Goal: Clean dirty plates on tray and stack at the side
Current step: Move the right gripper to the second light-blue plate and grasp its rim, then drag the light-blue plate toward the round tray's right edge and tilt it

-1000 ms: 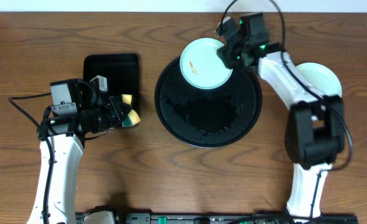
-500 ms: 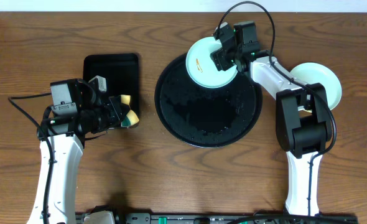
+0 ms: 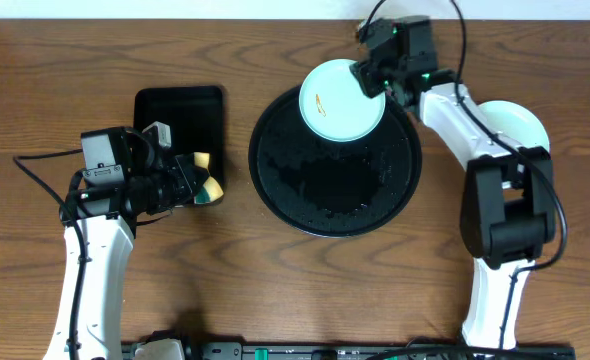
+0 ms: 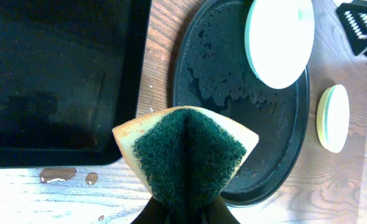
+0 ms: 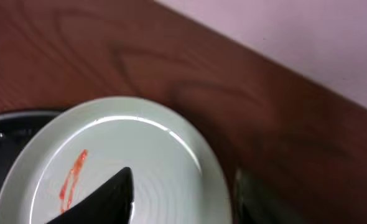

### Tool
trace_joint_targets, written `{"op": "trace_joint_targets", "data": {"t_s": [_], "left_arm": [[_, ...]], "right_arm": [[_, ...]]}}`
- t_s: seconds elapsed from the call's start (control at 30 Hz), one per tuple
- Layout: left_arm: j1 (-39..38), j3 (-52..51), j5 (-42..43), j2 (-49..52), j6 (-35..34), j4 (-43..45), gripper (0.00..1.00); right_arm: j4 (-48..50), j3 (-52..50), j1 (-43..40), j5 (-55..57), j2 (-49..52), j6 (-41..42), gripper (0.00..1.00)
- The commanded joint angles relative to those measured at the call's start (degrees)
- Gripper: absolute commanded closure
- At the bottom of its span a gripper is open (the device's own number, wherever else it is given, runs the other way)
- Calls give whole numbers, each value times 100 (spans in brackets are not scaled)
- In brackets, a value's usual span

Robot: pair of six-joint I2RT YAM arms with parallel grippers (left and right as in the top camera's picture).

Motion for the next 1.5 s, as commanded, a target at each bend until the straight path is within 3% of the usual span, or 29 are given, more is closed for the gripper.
{"op": "trace_joint_targets", "data": {"t_s": [0.0, 0.33, 0.4, 0.5, 0.53, 0.73, 0.93, 1.07, 1.27, 1.47], "left_arm": [[24, 15, -50, 13, 37, -17, 92], [24, 15, -50, 13, 35, -20, 92], [24, 15, -50, 13, 35, -20, 92], [24, 15, -50, 13, 35, -22, 92], [24, 15, -50, 13, 35, -22, 92], [24, 15, -50, 13, 66, -24, 92], [24, 15, -50, 13, 409, -205, 92], [22, 13, -50, 13, 538, -304, 92], [24, 15, -50, 13, 599, -278, 92], [24, 15, -50, 13, 601, -278, 92]], "right_arm": [[-13, 66, -170, 129, 63, 4, 43], [120, 66, -267, 216, 772, 9, 43], [94, 66, -267, 216, 815, 37, 55], [24, 66, -269, 216, 715, 129, 95], [-81, 66, -273, 219, 590, 142, 99], [-1150, 66, -280, 385, -380, 691, 99], [-3910, 66, -308, 1611, -1674, 2129, 99], [-5049, 44, -422, 1759, -1746, 2538, 99], [-4924, -933, -654, 1600, -1746, 3147, 99], [-4603, -1504, -699, 1217, -1746, 3161, 99]]}}
